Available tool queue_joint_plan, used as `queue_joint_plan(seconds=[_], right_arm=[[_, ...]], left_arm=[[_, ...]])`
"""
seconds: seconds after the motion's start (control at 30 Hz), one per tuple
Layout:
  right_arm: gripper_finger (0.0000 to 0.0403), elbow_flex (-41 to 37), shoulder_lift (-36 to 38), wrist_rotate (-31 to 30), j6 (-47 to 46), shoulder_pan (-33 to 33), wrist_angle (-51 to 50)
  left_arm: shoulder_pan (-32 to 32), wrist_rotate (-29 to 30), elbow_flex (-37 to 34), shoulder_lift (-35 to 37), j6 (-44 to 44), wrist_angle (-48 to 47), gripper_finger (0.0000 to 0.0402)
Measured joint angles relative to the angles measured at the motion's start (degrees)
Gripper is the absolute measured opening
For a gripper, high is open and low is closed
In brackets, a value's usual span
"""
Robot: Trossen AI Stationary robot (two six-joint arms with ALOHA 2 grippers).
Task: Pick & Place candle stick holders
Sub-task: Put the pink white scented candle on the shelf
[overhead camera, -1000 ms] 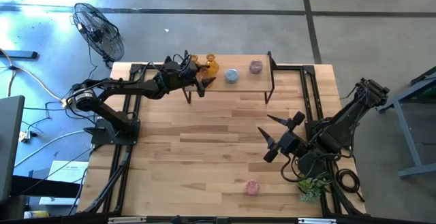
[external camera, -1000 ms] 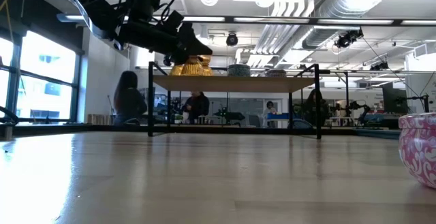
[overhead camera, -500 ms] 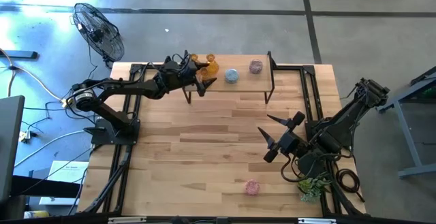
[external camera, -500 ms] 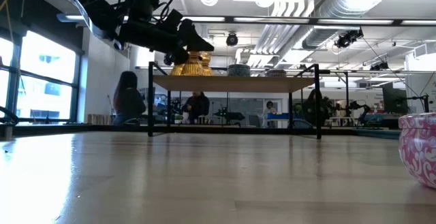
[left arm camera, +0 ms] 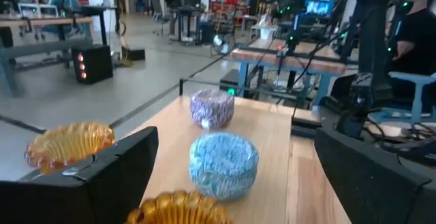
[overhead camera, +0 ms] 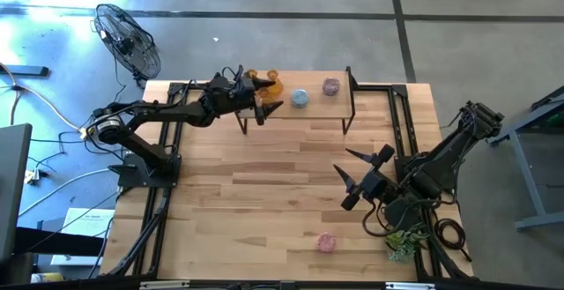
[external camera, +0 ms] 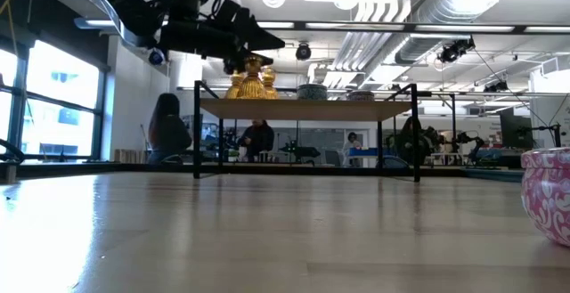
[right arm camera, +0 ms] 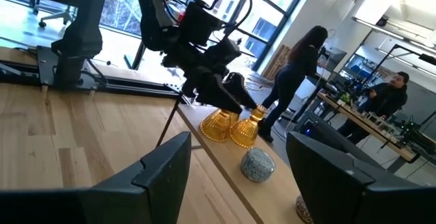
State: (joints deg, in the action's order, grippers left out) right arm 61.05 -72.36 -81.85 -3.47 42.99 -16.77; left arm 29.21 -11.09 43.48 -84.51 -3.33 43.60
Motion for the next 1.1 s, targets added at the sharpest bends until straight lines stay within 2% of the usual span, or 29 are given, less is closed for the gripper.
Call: queue_joint_plan(seconds=[0.23, 0.7, 0.9, 1.1], right_arm=[[0.0238, 0.0, 0.0, 0.4, -3.0, 0.0, -2.8], [0.0238, 0.0, 0.0, 1.7, -3.2, 0.0, -3.4], [0.0238, 0.0, 0.0, 3.2, -4.5, 0.0, -4.1], [0.0238, 0.0, 0.0, 13.0, -4.7, 0.0, -4.1]], left_arm=[[0.0, -0.4, 0.0, 0.0, 0.0, 2.4, 0.0388], [-0.1, -7.1, 0.0, 3.6, 3.5, 4.7, 0.0388], [-0.1, -14.8, 0.0, 7.2, 3.4, 4.2, 0.0388], [-0.5, -27.4, 0.0, 12.5, 2.8, -3.0, 0.0388]])
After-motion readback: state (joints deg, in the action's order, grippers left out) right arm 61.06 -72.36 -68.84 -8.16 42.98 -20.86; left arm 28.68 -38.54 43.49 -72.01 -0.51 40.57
